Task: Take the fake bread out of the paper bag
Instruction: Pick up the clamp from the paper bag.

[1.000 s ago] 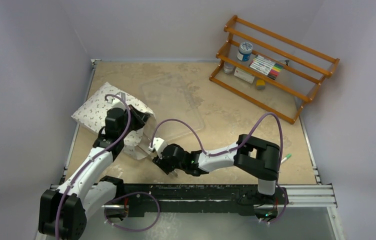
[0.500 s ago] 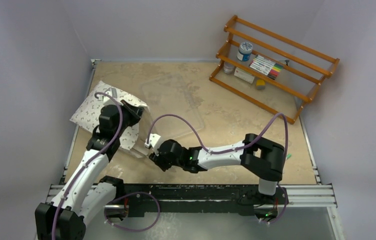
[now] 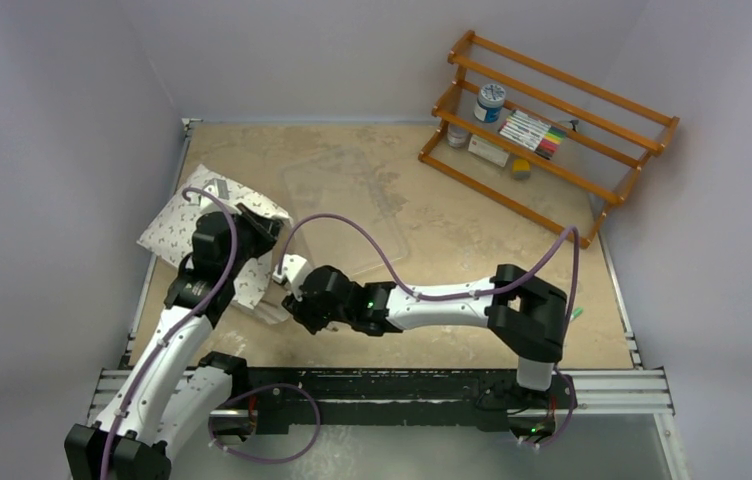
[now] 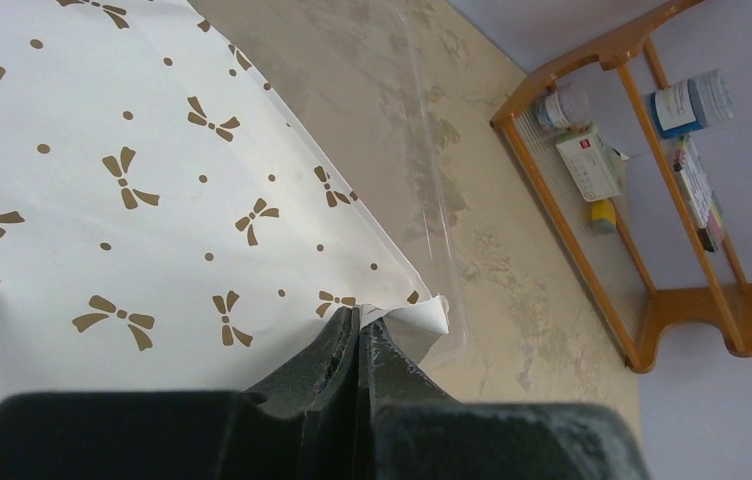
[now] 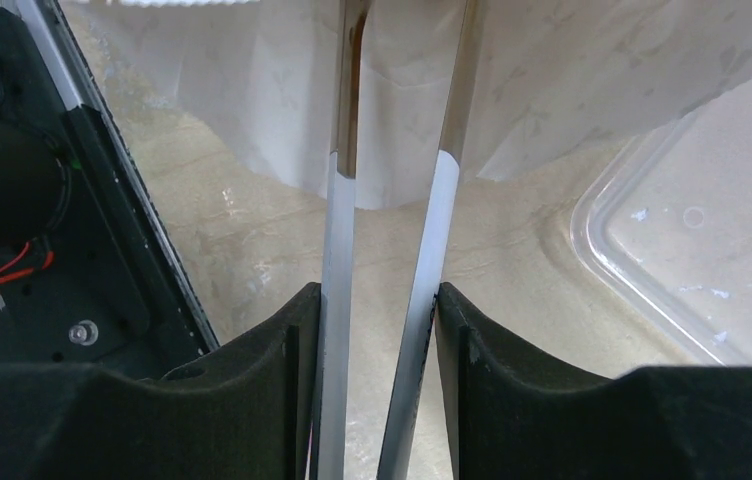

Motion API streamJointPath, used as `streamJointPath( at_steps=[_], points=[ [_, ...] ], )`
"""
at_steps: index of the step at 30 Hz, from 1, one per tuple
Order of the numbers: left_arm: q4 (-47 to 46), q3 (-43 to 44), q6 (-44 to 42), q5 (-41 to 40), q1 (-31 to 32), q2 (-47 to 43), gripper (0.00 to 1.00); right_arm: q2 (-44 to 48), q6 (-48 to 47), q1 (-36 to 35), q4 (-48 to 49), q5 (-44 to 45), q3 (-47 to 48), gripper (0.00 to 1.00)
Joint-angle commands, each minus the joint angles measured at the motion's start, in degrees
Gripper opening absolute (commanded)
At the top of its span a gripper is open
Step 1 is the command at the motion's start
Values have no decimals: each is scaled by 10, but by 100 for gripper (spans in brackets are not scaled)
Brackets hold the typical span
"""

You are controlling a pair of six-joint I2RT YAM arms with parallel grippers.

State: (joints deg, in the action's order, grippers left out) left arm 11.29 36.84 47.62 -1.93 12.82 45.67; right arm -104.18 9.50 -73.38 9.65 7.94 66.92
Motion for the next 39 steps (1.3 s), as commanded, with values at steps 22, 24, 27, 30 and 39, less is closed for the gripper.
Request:
streamJointPath(
  at_steps=[22,24,27,30,39],
  points=[
    [52,67,11,-8,-2,-7,0,-72,55,61,-56,-30,146,45],
    [50,62,12,-7,-2,-8,0,-72,64,67,-58,-40,146,45],
    [51,54,14,-6,-2,-8,0,-72,80,80,-58,-58,144,45],
    [48,43,16,-5,-2,-6,0,-73,96,92,-58,-77,141,46],
    [36,4,26,10,-1,-11,0,-99,119,103,-64,-94,162,46]
  ],
)
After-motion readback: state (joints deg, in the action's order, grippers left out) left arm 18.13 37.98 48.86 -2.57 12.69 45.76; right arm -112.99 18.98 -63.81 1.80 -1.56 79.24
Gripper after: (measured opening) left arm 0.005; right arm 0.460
